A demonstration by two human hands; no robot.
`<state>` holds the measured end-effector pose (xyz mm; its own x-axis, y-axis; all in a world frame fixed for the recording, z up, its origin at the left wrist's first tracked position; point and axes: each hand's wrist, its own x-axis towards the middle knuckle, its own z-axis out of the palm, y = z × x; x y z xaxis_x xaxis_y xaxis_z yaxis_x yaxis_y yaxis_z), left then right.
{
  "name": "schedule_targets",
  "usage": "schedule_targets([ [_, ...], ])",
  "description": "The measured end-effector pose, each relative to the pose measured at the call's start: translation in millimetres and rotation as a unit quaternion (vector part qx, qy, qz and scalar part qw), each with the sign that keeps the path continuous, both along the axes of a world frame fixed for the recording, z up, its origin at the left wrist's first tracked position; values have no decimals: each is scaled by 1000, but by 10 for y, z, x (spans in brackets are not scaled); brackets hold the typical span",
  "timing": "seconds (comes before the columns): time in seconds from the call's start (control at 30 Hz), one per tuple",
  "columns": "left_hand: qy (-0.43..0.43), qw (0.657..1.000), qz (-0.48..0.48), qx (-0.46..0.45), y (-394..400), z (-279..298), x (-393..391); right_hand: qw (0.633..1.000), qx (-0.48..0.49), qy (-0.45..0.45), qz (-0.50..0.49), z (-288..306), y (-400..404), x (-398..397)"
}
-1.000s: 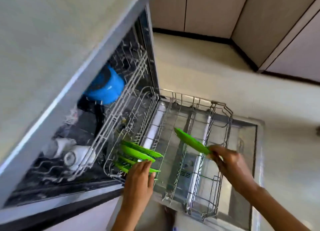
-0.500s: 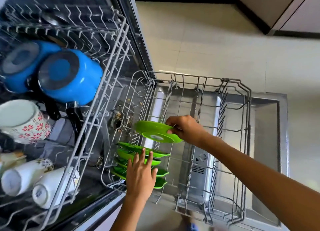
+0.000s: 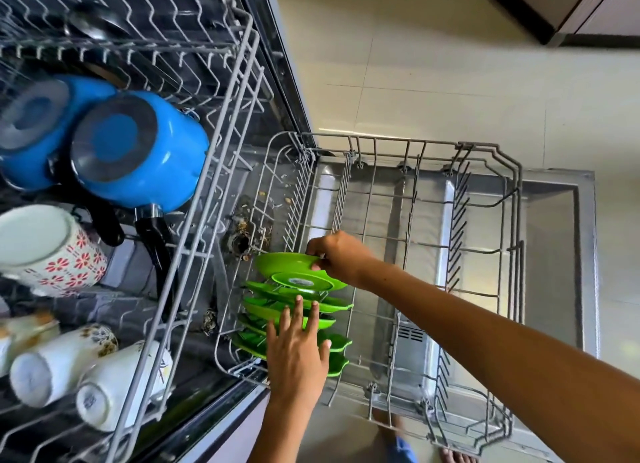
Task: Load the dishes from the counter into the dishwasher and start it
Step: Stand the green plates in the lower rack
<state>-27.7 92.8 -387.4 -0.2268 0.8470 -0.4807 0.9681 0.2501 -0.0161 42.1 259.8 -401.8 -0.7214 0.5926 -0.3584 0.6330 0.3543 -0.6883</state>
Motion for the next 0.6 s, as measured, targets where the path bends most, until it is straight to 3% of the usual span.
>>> schedule_targets([
  [0.6,3,999,15,36,-64,-161,-22,998,5,-60,3,-222,-257,-213],
])
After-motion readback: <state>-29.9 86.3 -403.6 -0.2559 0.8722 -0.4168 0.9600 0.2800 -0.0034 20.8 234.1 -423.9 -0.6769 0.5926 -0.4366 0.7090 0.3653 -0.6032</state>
